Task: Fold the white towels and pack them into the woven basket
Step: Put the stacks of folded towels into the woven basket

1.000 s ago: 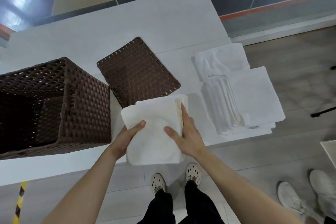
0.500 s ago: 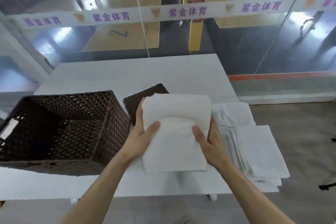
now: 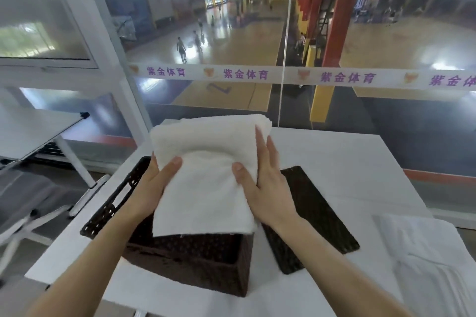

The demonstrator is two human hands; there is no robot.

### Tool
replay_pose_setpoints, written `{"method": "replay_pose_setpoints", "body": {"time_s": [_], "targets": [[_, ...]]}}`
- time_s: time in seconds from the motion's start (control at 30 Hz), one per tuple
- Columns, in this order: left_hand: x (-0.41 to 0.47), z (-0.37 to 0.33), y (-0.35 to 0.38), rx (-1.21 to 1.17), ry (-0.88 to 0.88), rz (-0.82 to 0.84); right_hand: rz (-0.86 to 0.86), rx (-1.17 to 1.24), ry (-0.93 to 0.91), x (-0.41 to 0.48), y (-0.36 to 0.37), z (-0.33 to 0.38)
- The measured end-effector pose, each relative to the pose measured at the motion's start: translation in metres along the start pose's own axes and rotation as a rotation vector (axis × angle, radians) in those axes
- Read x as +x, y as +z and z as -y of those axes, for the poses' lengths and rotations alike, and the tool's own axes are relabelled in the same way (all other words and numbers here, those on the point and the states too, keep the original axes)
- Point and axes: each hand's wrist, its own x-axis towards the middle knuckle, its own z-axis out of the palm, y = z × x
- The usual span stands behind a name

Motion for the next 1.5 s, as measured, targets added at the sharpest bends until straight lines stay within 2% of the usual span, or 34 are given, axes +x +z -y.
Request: {"method": "replay_pose_setpoints", "body": {"time_s": [0.13,0.3,0.4,0.5,0.7,0.77,0.8,0.83,0.9,0.97,1.0,1.03,1.1,1.2,1.27,1.3,1.37,1.5], "targets": [[0.024,0.03,-0.094,0.121,-0.033,0.011,0.078,0.077,0.045,0.02,0.1,0.02],[0.052,0.08,-0.171,0.333,-0.147,0.169,0.2,0.341,0.309,0.02,0.213,-0.005],[0.065,0.108,-0.182,0.409,-0.202,0.289,0.178,0.432,0.468,0.013,0.255,-0.031],[0.082,0.138,-0.183,0.445,-0.266,0.366,0.146,0.51,0.581,0.012,0.266,-0.027],[0.113,0.165,-0.167,0.414,-0.319,0.399,0.111,0.514,0.717,0.035,0.271,-0.053],[0.123,0.178,-0.163,0.537,-0.358,0.377,0.14,0.472,0.745,0.046,0.285,-0.069],[0.126,0.184,-0.163,0.676,-0.371,0.396,0.217,0.398,0.776,0.049,0.294,-0.075],[0.125,0.187,-0.162,0.838,-0.335,0.436,0.304,0.308,0.819,0.049,0.305,-0.083],[0.116,0.193,-0.166,1.134,-0.087,0.444,0.474,0.137,0.916,0.042,0.328,-0.101],[0.11,0.195,-0.18,1.322,0.222,0.355,0.514,0.073,0.997,0.039,0.347,-0.107],[0.112,0.2,-0.189,1.358,0.3,0.309,0.509,0.027,1.011,0.041,0.352,-0.103],[0.114,0.207,-0.197,1.36,0.31,0.271,0.493,-0.069,0.991,0.043,0.354,-0.097],[0.119,0.218,-0.211,1.285,0.171,0.269,0.441,-0.372,0.827,0.045,0.351,-0.082],[0.122,0.222,-0.215,0.905,-0.084,0.308,0.359,-0.702,0.288,0.044,0.341,-0.054],[0.123,0.216,-0.214,0.749,-0.084,0.288,0.496,-0.75,-0.022,0.043,0.345,-0.048],[0.122,0.215,-0.214,0.731,-0.071,0.279,0.581,-0.769,-0.097,0.043,0.352,-0.05],[0.119,0.216,-0.214,0.728,-0.069,0.266,0.684,-0.817,-0.071,0.045,0.371,-0.062],[0.117,0.215,-0.213,0.73,-0.081,0.271,0.709,-0.867,0.125,0.071,0.414,-0.074]]}}
